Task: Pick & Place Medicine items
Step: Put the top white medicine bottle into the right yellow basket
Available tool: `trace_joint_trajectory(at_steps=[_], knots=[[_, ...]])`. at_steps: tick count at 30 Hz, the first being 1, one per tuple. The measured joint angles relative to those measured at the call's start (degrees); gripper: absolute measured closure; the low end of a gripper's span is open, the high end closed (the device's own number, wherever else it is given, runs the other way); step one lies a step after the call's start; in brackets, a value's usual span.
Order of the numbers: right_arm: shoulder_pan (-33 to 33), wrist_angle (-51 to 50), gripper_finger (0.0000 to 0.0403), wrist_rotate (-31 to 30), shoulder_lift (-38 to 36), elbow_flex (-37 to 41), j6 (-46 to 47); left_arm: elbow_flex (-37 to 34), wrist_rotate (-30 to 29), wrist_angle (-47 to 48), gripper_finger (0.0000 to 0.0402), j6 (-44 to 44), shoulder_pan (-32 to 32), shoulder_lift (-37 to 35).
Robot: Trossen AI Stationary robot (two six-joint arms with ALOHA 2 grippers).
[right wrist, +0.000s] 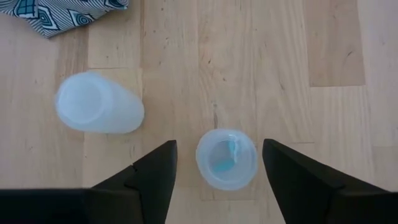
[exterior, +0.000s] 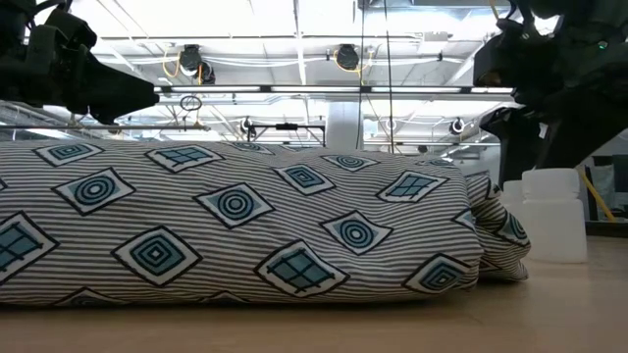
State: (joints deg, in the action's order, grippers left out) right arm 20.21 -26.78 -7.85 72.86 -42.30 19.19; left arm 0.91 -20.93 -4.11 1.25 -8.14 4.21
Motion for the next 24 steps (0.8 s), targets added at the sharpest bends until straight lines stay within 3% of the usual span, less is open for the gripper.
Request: trace_joint_trajectory(at_steps=[19,24], knots=[[0.0,0.0,0.0193,-0.1,0.0,0.0,-0.2,0.0,0.0,0.0,0.0188,0.0,0.0,0.0],[0.0,0.9,0.0193,-2.8,0.0,0.6,-0.5,0.0,0.0,0.0,0.0188,0.0,0.0,0.0]])
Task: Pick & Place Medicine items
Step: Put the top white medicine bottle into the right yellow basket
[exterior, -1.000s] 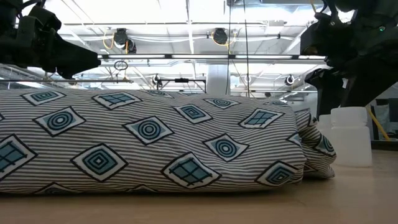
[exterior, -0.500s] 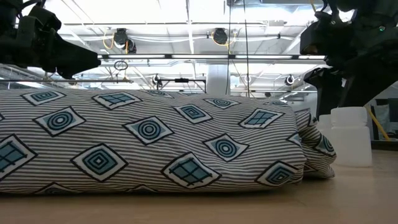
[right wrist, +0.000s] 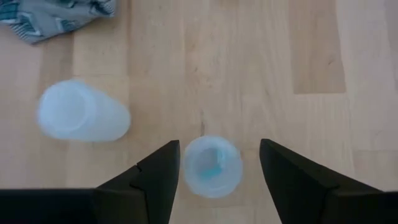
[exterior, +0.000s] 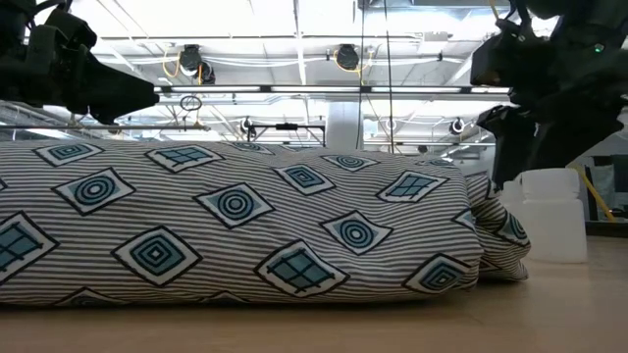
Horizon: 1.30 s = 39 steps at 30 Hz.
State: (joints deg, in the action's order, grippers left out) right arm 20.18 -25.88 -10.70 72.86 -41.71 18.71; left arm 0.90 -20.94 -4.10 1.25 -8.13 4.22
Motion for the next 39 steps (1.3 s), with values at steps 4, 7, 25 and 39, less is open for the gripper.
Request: trace_joint_trajectory(at_steps=[4,7,25,39], knots=[[0.0,1.3,0.0193,0.3,0.0,1.0,-1.0,0.0,0.0,0.0,0.0188,0.0,0.0,0.0],[0.0,1.3,0.0193,0.3,0.0,1.1,-1.0,0.0,0.0,0.0,0.0188,0.0,0.0,0.0],[0.0,0.8,0.0193,0.4,0.0,1.1,-1.4,0.0,0.0,0.0,0.0188,0.0,0.0,0.0],[0.0,0.7,0.0193,0.4,0.0,1.1,-1.4,0.0,0.0,0.0,0.0188,0.0,0.0,0.0]])
